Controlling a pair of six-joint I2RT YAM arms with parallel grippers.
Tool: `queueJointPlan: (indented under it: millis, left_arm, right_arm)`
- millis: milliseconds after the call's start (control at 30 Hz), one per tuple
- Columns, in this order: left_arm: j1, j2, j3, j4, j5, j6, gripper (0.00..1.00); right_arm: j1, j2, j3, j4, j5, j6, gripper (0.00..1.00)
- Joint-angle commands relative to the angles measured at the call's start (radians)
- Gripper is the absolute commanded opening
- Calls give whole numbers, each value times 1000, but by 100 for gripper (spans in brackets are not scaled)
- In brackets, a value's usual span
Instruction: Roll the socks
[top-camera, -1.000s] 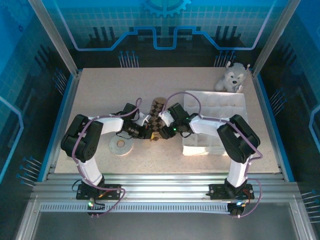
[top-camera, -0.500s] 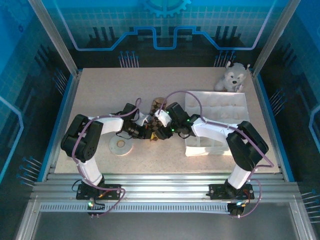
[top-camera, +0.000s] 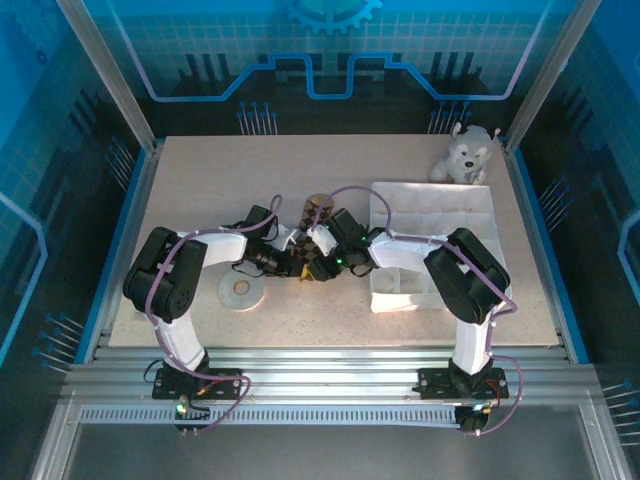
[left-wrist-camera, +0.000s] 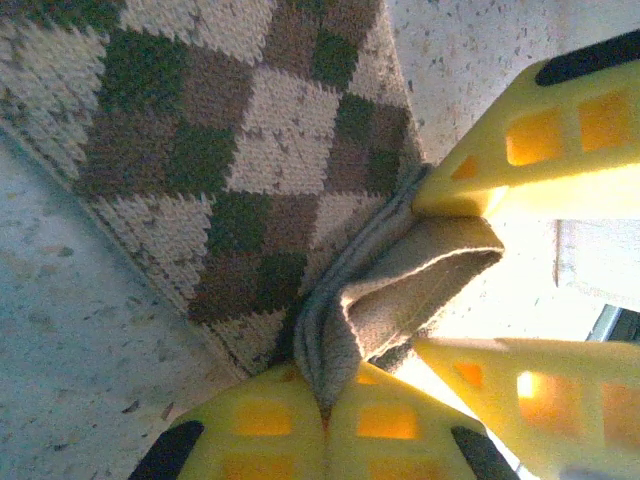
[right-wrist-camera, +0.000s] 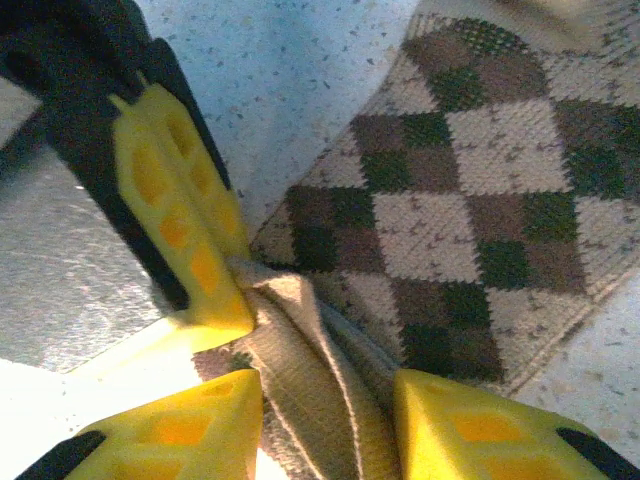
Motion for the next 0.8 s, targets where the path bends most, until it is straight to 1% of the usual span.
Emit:
queueJointPlan:
  millis: [0,67,167,300,367,467,600,667,700,733,767]
  left_arm:
    - [8,1,15,-15,18,14,0]
    - [6,-27,6,-9,8,34,0]
    - [2,-81,-8,12,5,57,4]
    - [-12,-136,5,0,6,103,16]
    - [-20,-174,30,-42,3,156,22]
    - [-22,-253,61,-100,-27,266,23]
    - [-36,-371,31,-105,-102,484,23]
    - [-80,-453,-53,-38,-150,682,23]
    - [-110,-490,-106,9,-183,777,24]
    - [-141,-529,-175,79,-221,884,30]
    - [-172,-558,-252,178,-269,964,38]
  right_arm:
    - [-29,43,38,-68,44,48,35]
    - [-42,68,67,-111,66,65,35]
    - [-47,101,115,-175,88,67,34]
    - [-46,134,152,-246,113,73,33]
    - [-46,137,150,-256,117,73,33]
    - [-48,140,150,-271,113,68,32]
    - [-51,142,156,-284,102,63,32]
    - [-53,143,158,-284,90,64,32]
    - [-55,144,158,-284,84,63,32]
    - [-56,145,159,-285,77,63,32]
    - [-61,148,161,-287,70,61,32]
